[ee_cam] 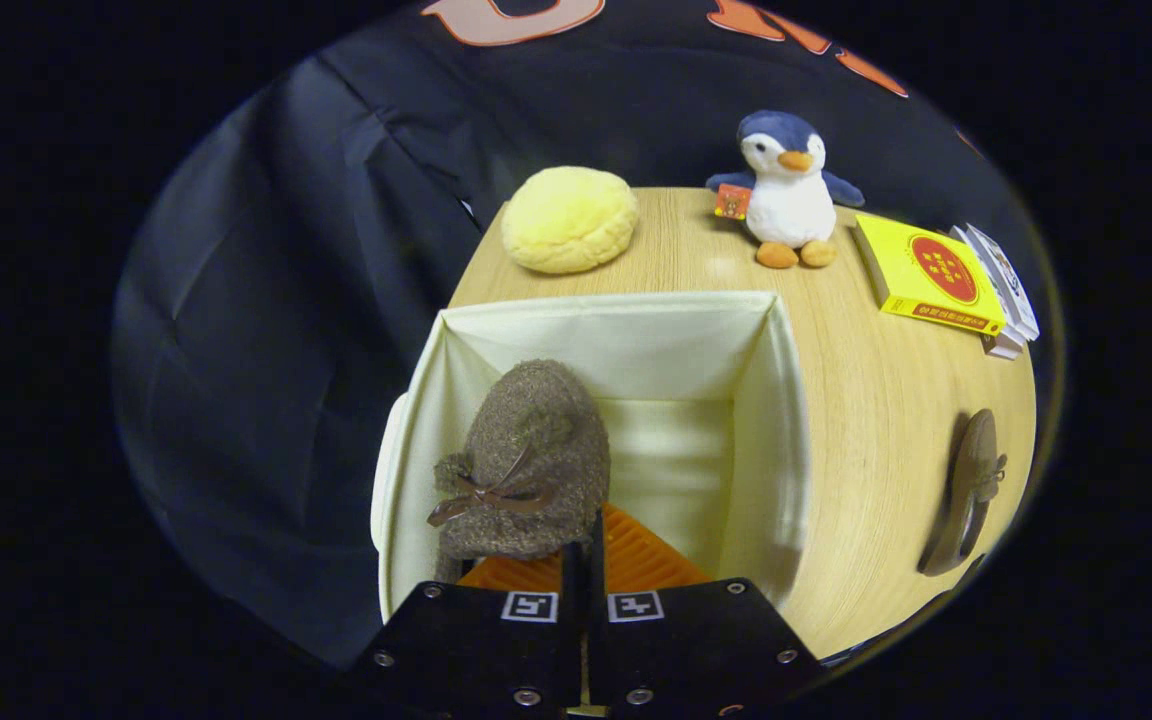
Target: Open the storage box then place both shoes into the box .Put the left shoe in first, then the right shoe, with the right side of both shoes facing outward in a uniform manner.
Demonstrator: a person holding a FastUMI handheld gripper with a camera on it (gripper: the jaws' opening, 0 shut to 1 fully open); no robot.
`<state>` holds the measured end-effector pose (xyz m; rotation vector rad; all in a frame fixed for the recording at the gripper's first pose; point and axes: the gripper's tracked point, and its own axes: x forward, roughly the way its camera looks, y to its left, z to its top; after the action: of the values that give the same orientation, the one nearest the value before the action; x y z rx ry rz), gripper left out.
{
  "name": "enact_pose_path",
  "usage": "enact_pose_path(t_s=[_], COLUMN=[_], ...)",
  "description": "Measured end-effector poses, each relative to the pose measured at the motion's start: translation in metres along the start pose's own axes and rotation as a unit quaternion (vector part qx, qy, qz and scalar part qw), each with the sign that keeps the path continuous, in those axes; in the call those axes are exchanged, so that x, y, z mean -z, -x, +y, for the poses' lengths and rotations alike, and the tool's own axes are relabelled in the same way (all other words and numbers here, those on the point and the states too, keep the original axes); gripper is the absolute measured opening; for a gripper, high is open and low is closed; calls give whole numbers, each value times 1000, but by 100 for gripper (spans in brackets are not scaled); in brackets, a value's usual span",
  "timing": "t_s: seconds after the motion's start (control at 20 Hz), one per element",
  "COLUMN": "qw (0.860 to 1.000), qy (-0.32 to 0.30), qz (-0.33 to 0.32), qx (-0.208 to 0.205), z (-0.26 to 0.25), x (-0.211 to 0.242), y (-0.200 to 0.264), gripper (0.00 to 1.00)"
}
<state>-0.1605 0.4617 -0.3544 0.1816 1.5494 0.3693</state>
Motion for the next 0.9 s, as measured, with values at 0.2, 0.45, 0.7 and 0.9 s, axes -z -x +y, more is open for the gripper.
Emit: enact_pose_path(t_s=[0.2, 0.45, 0.7, 0.9], qw=[999, 997, 994, 992], qy=[-16, -29, -33, -27], qz=[40, 65, 98, 81], qx=[6, 25, -21, -90], z=[7, 3, 17, 29], x=[13, 27, 45, 38], y=[-31, -60, -62, -31], gripper=[4, 5, 14, 46])
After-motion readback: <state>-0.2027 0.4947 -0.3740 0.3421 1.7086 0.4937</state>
